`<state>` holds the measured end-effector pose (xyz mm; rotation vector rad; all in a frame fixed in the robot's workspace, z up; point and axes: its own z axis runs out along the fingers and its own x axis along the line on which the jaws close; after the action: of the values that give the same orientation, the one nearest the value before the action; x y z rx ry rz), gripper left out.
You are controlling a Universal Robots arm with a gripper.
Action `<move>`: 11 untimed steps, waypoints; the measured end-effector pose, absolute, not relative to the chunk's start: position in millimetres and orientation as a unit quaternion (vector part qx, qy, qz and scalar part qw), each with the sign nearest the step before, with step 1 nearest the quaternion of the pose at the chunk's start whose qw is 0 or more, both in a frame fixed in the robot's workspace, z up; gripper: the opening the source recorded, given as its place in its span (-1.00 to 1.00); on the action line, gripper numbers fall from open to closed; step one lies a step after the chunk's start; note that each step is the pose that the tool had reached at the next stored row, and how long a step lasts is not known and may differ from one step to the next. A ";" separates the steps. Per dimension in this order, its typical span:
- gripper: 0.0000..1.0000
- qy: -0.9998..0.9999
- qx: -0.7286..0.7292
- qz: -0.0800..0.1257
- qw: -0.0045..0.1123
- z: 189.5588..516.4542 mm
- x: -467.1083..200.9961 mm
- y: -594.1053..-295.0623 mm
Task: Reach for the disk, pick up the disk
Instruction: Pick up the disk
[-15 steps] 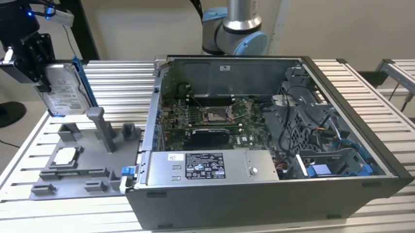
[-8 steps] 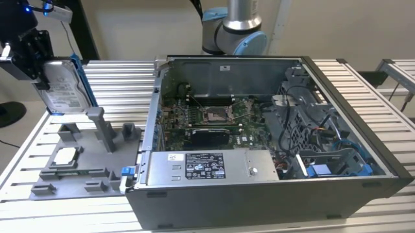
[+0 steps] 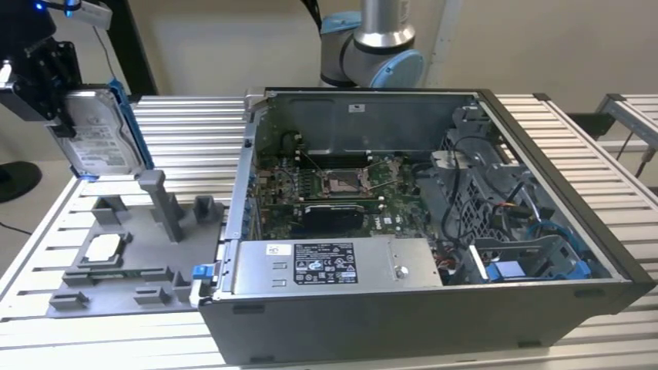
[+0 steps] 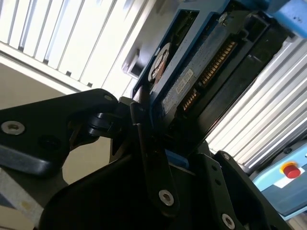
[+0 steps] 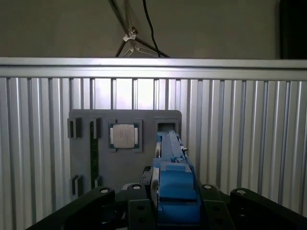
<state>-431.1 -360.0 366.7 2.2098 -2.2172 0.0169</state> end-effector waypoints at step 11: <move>-1.00 -0.708 0.706 0.006 0.006 381.5 -431.1 -360.0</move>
<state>-431.1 -360.0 381.5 2.2095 -2.2167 0.0176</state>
